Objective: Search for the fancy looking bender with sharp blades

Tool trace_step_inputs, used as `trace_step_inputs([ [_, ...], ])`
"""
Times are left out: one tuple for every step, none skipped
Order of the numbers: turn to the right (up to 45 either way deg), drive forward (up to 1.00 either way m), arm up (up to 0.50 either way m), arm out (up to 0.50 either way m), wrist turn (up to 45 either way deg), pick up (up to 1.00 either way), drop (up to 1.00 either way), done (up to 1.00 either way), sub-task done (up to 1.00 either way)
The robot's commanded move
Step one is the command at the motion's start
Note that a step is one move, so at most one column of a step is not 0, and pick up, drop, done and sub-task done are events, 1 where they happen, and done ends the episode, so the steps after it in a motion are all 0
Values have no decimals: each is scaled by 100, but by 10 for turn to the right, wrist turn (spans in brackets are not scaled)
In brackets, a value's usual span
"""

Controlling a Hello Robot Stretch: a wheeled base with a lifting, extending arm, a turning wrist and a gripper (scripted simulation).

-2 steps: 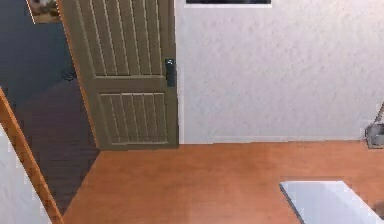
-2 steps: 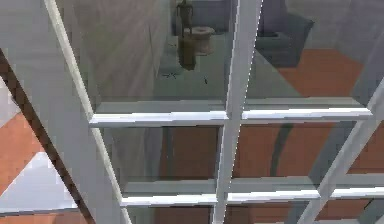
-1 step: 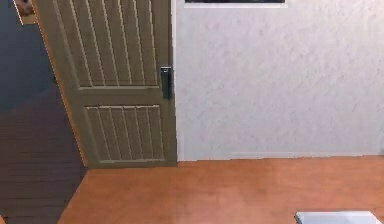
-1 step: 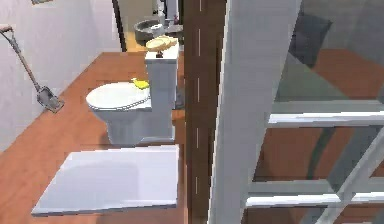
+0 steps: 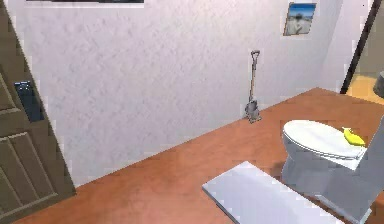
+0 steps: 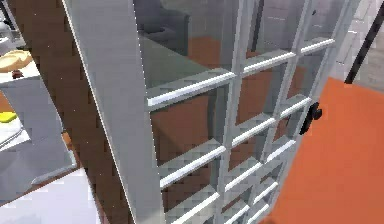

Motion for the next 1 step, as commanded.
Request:
trace_step_inputs([
  [0, 20, 0, 0, 0, 0, 0, 0, 0],
])
